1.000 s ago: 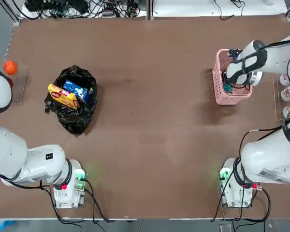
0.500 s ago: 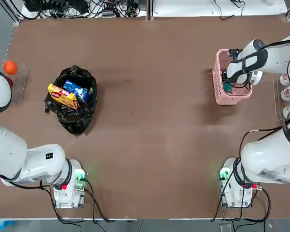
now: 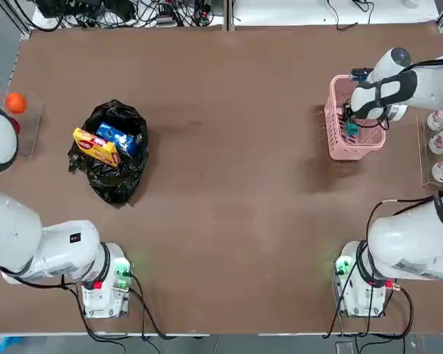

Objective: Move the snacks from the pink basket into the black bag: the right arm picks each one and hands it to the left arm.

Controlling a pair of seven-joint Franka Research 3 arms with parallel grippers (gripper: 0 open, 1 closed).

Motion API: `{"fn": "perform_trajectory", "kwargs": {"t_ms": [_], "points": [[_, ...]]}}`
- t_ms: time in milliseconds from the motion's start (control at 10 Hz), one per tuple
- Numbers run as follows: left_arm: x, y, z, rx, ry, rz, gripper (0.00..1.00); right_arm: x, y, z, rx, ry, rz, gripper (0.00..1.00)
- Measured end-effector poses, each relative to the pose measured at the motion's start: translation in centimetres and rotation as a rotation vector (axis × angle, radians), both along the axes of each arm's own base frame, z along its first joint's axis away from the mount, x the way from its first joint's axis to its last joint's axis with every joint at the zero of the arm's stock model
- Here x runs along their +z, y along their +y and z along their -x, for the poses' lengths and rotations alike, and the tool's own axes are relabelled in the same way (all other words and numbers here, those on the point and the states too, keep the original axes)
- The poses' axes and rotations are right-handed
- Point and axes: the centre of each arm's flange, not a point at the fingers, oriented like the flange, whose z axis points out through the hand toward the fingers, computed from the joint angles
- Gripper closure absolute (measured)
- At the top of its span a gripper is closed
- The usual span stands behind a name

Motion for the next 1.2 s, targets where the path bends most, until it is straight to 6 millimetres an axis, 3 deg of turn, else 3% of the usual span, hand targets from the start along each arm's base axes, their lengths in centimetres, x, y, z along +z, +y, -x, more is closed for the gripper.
{"fn": "perform_trajectory", "kwargs": {"t_ms": [400,800,1000,1200], "points": [[0.0,0.5,0.0,0.009,0.001,0.000,0.00,4.4,-0.2,0.2,0.023,0.078,0.023,0.59],[0.0,0.4,0.0,0.007,0.001,0.000,0.00,11.8,-0.4,-1.8,0.038,0.222,0.031,0.59],[0.0,0.4,0.0,0.007,0.000,0.000,0.00,13.5,0.4,-2.5,0.063,0.249,0.033,0.59],[0.1,0.7,0.1,0.012,0.000,0.000,0.00,16.0,2.6,-3.5,0.069,0.272,-0.004,0.61]]}}
